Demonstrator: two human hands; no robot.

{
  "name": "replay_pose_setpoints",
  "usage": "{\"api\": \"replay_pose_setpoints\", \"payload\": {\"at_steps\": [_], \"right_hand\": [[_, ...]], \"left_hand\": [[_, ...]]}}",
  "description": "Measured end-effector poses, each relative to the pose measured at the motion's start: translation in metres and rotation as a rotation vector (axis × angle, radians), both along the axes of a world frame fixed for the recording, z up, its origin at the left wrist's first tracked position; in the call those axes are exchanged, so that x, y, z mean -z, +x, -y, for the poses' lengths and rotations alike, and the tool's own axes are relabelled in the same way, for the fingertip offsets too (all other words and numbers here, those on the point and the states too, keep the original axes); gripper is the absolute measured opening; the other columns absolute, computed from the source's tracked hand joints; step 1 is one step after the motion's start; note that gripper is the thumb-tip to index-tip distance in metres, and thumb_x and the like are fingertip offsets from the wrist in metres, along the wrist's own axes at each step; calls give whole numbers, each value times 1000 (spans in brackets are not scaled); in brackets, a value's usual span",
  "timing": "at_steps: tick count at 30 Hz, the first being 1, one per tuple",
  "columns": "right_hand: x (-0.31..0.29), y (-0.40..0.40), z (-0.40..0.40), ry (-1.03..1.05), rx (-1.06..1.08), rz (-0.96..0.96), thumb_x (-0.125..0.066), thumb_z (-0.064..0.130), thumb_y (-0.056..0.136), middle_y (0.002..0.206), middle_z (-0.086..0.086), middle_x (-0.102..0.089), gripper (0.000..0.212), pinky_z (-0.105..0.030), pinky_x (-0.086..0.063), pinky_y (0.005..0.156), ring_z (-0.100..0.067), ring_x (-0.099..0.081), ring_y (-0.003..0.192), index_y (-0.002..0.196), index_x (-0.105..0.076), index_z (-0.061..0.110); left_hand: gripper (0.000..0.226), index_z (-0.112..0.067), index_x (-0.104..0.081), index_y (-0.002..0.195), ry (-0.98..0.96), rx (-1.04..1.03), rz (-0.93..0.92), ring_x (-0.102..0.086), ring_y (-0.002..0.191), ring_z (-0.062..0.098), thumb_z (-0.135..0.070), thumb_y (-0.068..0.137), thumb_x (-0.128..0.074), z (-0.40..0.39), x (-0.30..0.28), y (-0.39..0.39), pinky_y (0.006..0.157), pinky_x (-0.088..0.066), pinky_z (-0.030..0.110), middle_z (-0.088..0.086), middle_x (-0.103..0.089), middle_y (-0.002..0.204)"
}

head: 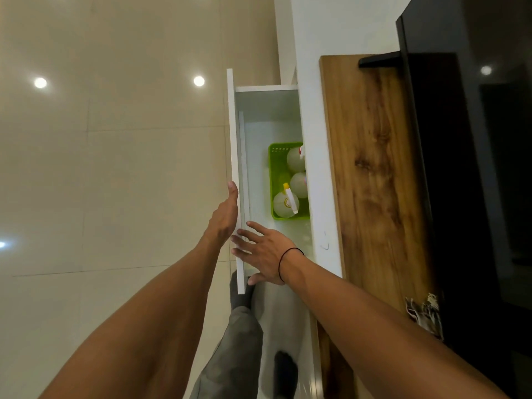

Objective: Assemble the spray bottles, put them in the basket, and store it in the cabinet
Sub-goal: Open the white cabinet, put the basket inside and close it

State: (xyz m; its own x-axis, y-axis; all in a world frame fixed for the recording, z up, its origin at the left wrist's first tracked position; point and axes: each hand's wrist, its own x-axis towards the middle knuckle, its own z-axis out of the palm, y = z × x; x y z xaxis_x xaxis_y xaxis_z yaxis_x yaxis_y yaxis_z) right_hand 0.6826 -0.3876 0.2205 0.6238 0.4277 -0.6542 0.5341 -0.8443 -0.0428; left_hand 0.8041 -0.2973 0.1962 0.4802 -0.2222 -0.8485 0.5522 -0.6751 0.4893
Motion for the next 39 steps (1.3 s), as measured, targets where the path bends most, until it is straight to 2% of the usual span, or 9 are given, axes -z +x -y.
{"api": "replay_pose_setpoints", "payload": {"at_steps": [6,19,29,34,39], "right_hand": [[-4,-10,17,-35,16,-6,-22,75,102,178,-9,-4,86,-54,12,129,-33,1,165,170,-11,23],[-2,-46,65,-52,59,-11,-20,73,103,178,-9,-2,85,-54,10,131,-34,4,165,170,-9,23],[-5,-72,96,-86,84,15,-11,75,102,178,-10,-3,86,-56,16,128,-34,6,164,169,-11,22],[0,-84,108,-88,127,29,-7,76,100,178,-8,2,87,-56,21,126,-32,10,164,170,-8,24],[-1,-89,111,-115,168,15,-8,77,99,178,-8,1,88,-58,21,127,-31,11,164,169,-12,24]], "left_hand": [[106,-25,-30,167,-63,20,-24,-36,156,38,-91,87,-6,23,-5,-11,129,-26,58,15,-36,169],[83,-25,-22,169,-187,37,-41,-28,160,36,-73,102,-8,68,-7,-49,130,-23,59,11,-27,174],[81,-23,-13,170,-241,25,-120,-22,162,37,-69,104,-6,99,-20,-69,132,-21,56,9,-15,177],[85,-21,-21,169,-277,63,-150,-29,160,36,-71,103,-5,107,-22,-71,130,-26,57,10,-26,174],[88,-25,-21,169,-274,118,-165,-28,161,33,-77,100,-4,112,-22,-75,131,-23,56,10,-27,174]]}}
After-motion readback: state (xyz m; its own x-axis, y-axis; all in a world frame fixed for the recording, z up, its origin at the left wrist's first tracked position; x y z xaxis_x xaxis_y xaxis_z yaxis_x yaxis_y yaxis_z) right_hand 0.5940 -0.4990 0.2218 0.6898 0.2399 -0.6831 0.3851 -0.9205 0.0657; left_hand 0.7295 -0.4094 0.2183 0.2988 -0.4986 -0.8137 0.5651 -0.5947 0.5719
